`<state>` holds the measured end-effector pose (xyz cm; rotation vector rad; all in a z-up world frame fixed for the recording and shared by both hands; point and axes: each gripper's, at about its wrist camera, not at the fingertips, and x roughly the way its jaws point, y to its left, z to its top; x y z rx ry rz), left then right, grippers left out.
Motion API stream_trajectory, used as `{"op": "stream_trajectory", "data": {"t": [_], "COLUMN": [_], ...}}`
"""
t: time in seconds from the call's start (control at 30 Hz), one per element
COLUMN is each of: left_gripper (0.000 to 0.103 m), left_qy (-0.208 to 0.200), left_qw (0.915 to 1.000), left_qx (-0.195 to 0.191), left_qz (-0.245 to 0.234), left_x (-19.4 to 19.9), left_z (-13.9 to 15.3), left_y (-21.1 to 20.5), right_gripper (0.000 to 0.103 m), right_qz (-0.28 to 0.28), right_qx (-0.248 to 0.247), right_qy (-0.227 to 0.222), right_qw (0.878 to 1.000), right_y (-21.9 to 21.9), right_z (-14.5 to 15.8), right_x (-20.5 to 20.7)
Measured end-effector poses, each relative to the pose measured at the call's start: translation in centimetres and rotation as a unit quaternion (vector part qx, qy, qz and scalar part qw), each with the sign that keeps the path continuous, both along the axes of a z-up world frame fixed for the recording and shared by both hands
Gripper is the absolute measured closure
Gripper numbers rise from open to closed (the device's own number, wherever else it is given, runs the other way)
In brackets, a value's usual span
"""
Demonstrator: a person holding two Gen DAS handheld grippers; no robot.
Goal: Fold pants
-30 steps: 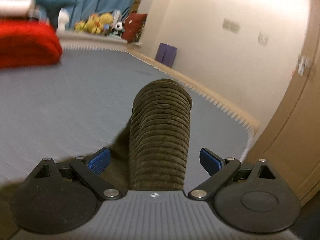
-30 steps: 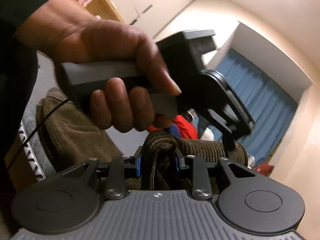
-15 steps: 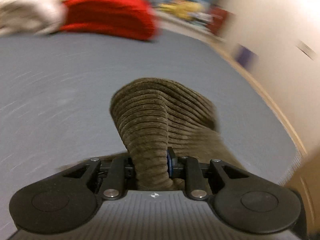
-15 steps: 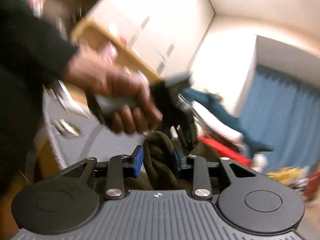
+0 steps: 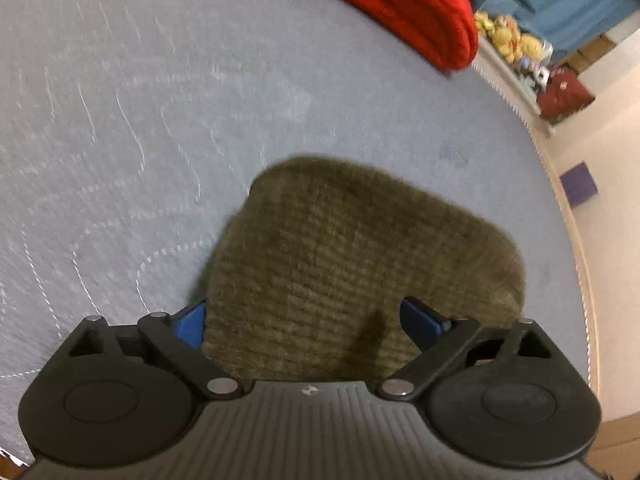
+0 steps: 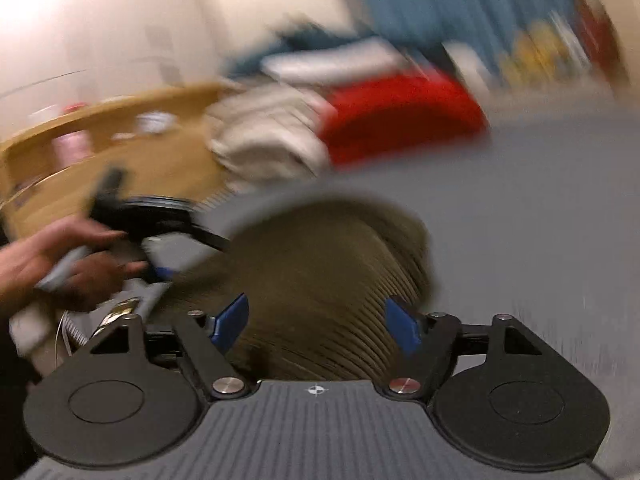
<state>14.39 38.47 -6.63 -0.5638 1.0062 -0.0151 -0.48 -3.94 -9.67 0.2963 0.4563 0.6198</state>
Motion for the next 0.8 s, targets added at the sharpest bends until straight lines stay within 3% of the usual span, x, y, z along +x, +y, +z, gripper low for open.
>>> {"op": "stream_trajectory", "data": {"t": [0.07, 0.17, 0.23, 0.3, 0.37, 0.47, 0.53, 0.63, 0.8], "left_gripper": [0.004, 0.001, 0.001, 0.002, 0.011, 0.029, 0.036, 0.050, 0.059], "left_qy": [0.019, 0.031, 0.029, 0.024, 0.021, 0.007, -0.003, -0.022, -0.080], "left_qw": [0.9997, 0.9983, 0.9976, 0.9976, 0.9981, 0.9989, 0.9992, 0.9978, 0.9910], "left_qx": [-0.011, -0.050, -0.062, -0.065, -0.057, -0.042, -0.026, -0.046, -0.069], "left_qz": [-0.008, 0.002, 0.002, 0.000, -0.013, -0.020, -0.029, -0.042, -0.082], "left_x": [0.9, 1.3, 1.3, 1.3, 0.9, 1.1, 0.8, 0.7, 3.5], "left_z": [-1.4, -3.7, -4.4, -4.5, -4.5, -3.7, -3.0, -2.1, 0.1], "left_y": [0.2, 1.1, 1.3, 1.2, 0.5, -1.0, -2.1, -3.5, -8.6], "right_gripper": [0.015, 0.011, 0.010, 0.016, 0.041, 0.062, 0.065, 0.067, 0.068], "right_qz": [0.002, 0.055, 0.071, 0.078, 0.076, 0.077, 0.078, 0.080, 0.068], "right_qx": [0.027, 0.098, 0.117, 0.124, 0.128, 0.119, 0.122, 0.125, 0.117], "right_qy": [0.082, 0.182, 0.203, 0.214, 0.215, 0.192, 0.180, 0.158, 0.090], "right_qw": [0.996, 0.977, 0.970, 0.966, 0.965, 0.971, 0.973, 0.976, 0.987], "right_y": [0.5, 0.8, 1.1, 1.4, 1.2, 0.8, -0.1, -1.4, -6.2], "right_z": [-2.0, -4.7, -5.4, -5.4, -5.3, -3.4, -2.9, -0.7, 4.5], "right_x": [2.2, 4.8, 5.6, 6.3, 6.5, 5.9, 5.6, 6.2, 9.2]}}
